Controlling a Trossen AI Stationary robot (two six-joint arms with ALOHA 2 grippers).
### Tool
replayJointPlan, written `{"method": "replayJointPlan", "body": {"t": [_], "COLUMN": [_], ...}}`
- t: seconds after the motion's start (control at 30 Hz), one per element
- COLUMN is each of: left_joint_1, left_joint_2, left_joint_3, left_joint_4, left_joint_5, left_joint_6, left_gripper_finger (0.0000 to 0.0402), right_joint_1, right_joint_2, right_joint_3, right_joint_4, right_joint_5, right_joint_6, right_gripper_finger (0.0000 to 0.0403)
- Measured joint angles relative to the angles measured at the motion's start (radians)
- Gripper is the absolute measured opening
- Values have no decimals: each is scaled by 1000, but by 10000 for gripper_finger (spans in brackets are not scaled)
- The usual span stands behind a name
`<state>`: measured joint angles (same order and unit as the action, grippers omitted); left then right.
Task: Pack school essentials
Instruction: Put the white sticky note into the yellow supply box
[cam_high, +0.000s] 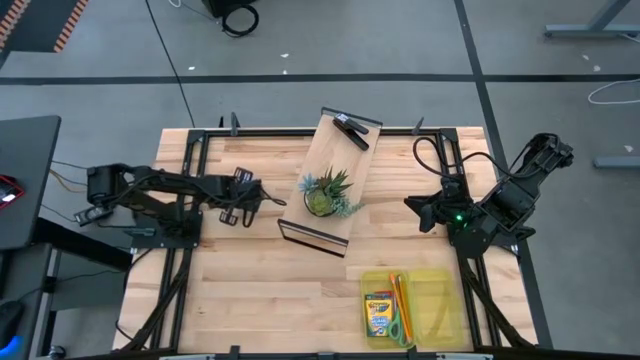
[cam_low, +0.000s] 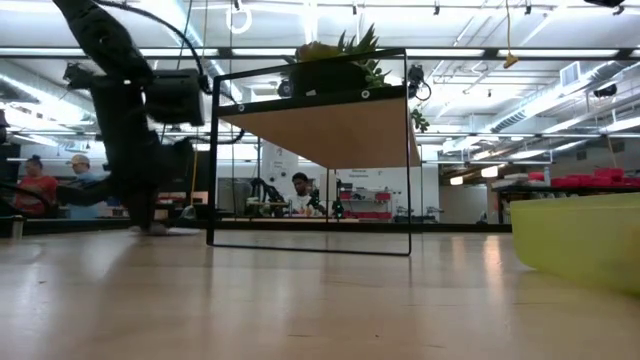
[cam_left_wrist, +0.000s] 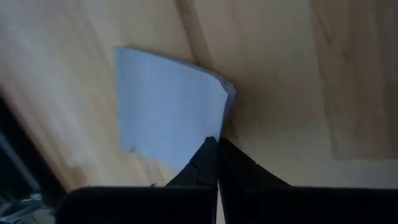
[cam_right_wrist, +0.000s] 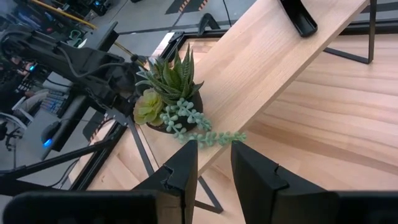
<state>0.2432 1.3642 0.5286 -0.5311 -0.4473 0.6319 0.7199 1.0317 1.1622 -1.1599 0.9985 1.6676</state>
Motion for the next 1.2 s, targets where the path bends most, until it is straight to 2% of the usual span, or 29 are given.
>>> {"method": "replayJointPlan", "body": {"t": [0.3,0.7,0.97,1.2], "left_joint_1": [0,-1,-25,-92], "left_joint_2": [-50,-49,-49,-49], "left_joint_3": [109,357,544,679], "left_joint_4": [-111,-327,-349,-345], "left_joint_5": [-10,-24,-98,-157], "left_joint_6": [-44,-189,-151,-119], "left_gripper_finger": [1,0,0,0], "right_joint_1": [0,1,1,1], "right_joint_2": [0,0,0,0], "right_joint_3": [0,0,0,0], "right_joint_4": [0,0,0,0], "right_joint_5": [0,0,0,1], "right_joint_6": [-10,-19,-19,-19], "right_gripper_finger": [103,103,103,103]}}
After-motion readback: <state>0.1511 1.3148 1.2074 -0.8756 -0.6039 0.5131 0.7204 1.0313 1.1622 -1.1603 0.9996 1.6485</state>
